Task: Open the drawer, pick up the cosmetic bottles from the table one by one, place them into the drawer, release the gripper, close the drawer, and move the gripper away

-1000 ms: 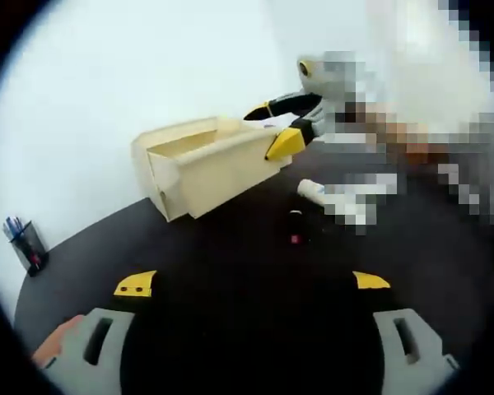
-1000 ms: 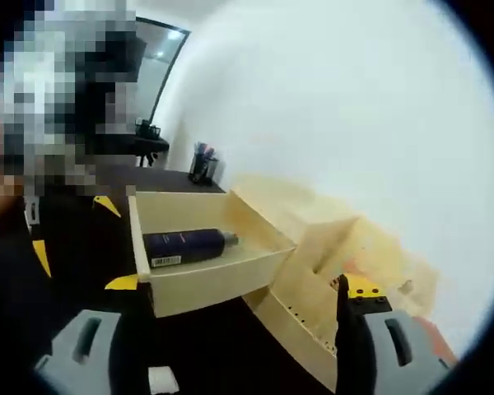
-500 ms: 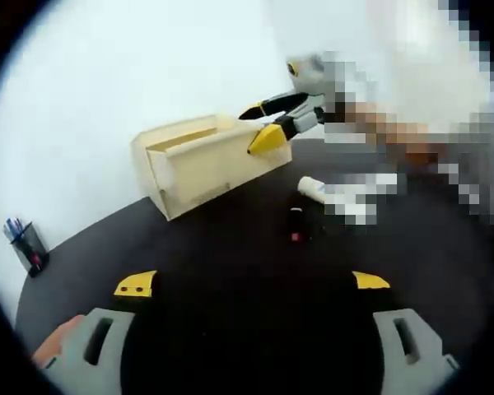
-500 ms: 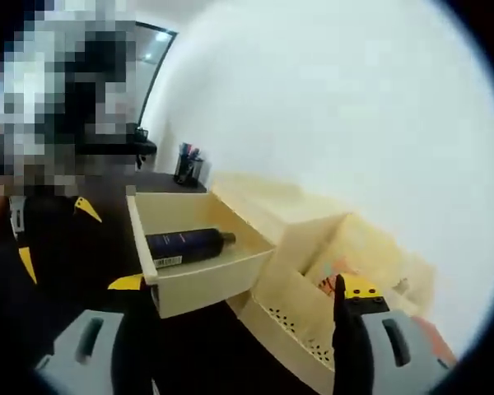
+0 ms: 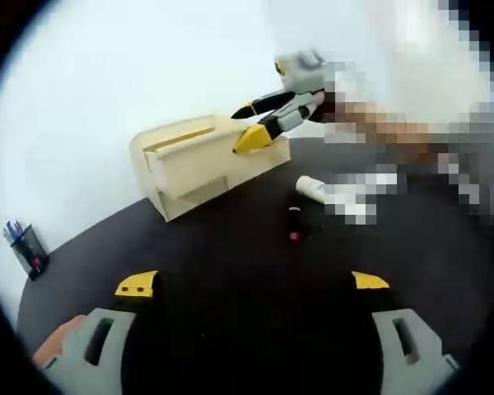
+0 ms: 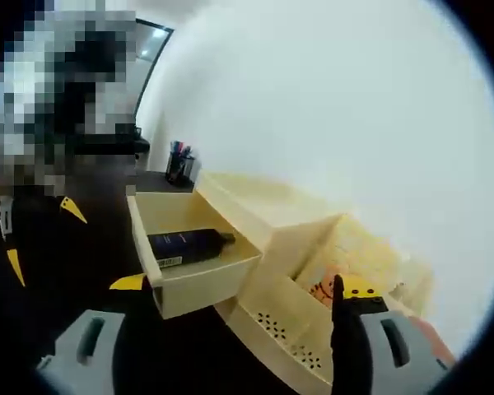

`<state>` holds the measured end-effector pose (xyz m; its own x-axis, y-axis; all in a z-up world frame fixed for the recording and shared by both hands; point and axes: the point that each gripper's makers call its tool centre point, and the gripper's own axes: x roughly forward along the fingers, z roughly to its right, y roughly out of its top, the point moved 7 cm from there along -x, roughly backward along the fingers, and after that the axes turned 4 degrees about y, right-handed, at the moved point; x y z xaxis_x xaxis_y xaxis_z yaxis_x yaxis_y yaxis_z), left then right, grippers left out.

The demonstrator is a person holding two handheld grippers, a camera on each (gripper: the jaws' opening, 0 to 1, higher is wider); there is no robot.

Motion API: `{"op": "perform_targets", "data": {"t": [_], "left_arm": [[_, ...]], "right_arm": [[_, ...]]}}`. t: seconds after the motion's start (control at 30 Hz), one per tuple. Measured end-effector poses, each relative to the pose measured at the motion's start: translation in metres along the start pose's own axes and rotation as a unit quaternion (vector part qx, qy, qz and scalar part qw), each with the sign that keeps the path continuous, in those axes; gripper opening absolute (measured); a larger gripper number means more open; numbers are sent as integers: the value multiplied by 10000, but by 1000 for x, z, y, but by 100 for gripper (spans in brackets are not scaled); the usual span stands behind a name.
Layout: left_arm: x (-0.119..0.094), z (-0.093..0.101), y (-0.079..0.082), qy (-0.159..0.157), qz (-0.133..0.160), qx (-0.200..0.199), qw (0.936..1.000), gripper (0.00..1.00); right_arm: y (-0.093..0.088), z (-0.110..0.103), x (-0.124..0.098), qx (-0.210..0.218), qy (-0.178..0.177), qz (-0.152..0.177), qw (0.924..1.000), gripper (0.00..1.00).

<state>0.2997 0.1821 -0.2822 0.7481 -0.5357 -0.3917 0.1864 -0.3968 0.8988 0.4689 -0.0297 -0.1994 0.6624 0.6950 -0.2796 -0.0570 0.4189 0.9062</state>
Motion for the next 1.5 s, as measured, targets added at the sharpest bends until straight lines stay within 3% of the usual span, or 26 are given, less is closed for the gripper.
{"op": "perform_targets", "data": {"t": [0.63, 1.5], "left_arm": [[1, 0, -2, 52, -61, 51, 10000, 85], [2, 0, -3, 62, -96, 116, 9999, 85]], "right_arm": [[0, 21, 18, 89, -254, -24, 9996, 81], [-1, 29, 28, 57, -454, -73, 9989, 78]]}}
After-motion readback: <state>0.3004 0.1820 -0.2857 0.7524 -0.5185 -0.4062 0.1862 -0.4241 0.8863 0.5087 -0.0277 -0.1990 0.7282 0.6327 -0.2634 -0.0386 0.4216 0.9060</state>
